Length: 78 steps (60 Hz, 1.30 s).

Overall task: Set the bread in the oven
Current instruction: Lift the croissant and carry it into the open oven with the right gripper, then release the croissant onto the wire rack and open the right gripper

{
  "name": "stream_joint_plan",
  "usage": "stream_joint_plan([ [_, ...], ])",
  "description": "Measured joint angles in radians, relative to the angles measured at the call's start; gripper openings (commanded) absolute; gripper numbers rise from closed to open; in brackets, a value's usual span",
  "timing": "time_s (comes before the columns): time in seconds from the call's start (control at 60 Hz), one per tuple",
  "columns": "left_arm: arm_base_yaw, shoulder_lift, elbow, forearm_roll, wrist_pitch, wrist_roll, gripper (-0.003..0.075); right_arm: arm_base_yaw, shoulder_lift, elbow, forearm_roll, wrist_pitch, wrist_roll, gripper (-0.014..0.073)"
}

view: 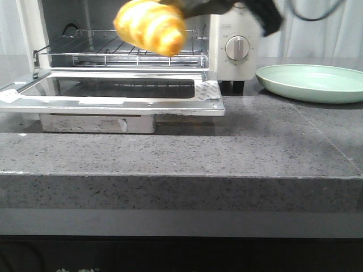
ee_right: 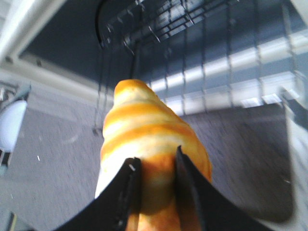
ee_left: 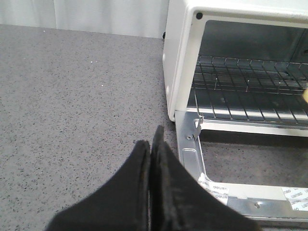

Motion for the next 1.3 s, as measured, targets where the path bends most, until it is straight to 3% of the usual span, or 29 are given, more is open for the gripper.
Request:
stream_joint_plan([
  [0.417,0.000,0.000,0.000,0.000,-0.004,0.000,-0.0020,0.002,0.244,-0.209,0.070,-0.135,0.000,0.0003],
  [0.483,0.000,0.000,0.000,0.000,-0.004,0.000,-0.0020,0.002,0.250,-0.212,0.083,-0.164,0.000,0.0054],
  [0.7,0.000,0.000,0.000,0.000,-0.004,0.000,-0.0020,0.002,0.271,-0.213,0.106,-0.220,0.000,0.0370],
  [0.8,0.000,0.000,0.000,0.000,-0.004,0.000,-0.0020,0.002,0.273,-0.213,0.108,-0.227,0.000,0.0440],
  [1.3,0.000,0.000,0.000,0.000,-0.004,0.000,-0.0020,0.002,0.223,-0.218,0.108,-0.174,-0.035,0.0445],
])
